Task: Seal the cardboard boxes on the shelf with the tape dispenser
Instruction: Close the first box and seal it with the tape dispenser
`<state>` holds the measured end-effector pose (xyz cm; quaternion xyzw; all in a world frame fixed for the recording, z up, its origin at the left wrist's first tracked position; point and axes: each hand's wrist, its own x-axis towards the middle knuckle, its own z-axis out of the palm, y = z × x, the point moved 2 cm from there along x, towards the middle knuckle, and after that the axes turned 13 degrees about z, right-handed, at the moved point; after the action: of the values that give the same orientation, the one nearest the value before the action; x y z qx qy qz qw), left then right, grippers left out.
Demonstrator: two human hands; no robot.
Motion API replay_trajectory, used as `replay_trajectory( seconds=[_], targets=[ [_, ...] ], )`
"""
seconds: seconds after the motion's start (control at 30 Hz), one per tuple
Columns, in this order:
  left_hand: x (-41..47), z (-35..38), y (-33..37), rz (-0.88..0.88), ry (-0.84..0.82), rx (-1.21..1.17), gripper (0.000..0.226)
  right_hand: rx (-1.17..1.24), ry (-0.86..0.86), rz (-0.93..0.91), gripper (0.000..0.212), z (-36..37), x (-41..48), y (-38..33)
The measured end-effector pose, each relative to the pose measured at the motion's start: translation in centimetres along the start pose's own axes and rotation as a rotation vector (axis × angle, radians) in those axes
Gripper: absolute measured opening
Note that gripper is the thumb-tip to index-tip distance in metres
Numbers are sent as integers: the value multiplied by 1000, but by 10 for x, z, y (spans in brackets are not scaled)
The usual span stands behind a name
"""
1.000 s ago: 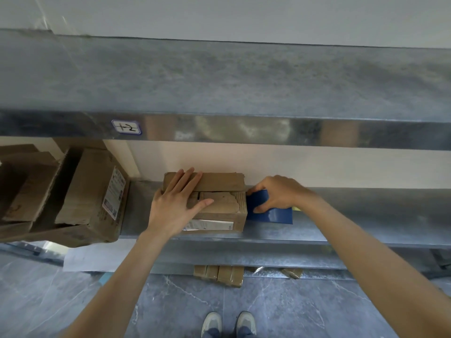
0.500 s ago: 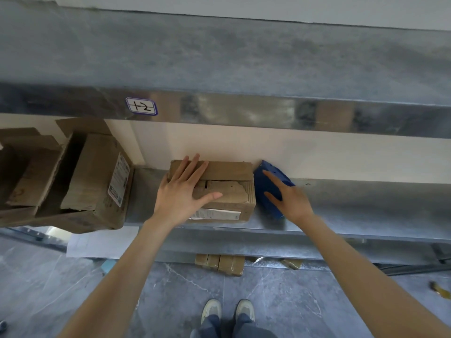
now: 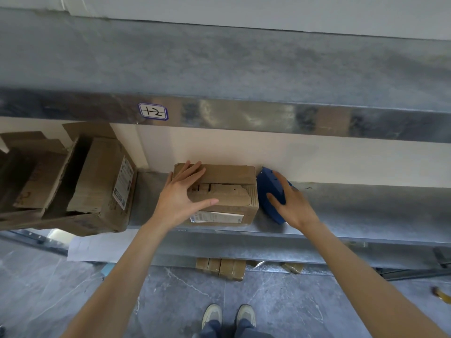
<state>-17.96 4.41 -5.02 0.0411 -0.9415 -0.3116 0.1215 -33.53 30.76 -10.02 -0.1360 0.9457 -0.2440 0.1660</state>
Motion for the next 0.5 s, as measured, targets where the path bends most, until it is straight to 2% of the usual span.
replay_trajectory(
  seconds=[0.13, 0.23, 0.33, 0.43, 0.5],
  targets=[
    [0, -4, -1, 23, -8, 80, 103, 43, 161, -12, 56, -14, -1, -12],
    [0, -3, -6, 68, 20, 150, 99, 203, 220, -140, 48, -21, -7, -40],
    [-1, 1, -11, 92, 63, 134, 95, 325, 115, -261, 47, -14, -15, -76],
    [-3, 6, -13, 111, 118, 90, 92, 306, -63, -309, 50, 3, -19, -98],
    [-4, 7, -14, 101, 133, 49, 92, 282, -112, -312, 51, 12, -16, -99]
  ],
)
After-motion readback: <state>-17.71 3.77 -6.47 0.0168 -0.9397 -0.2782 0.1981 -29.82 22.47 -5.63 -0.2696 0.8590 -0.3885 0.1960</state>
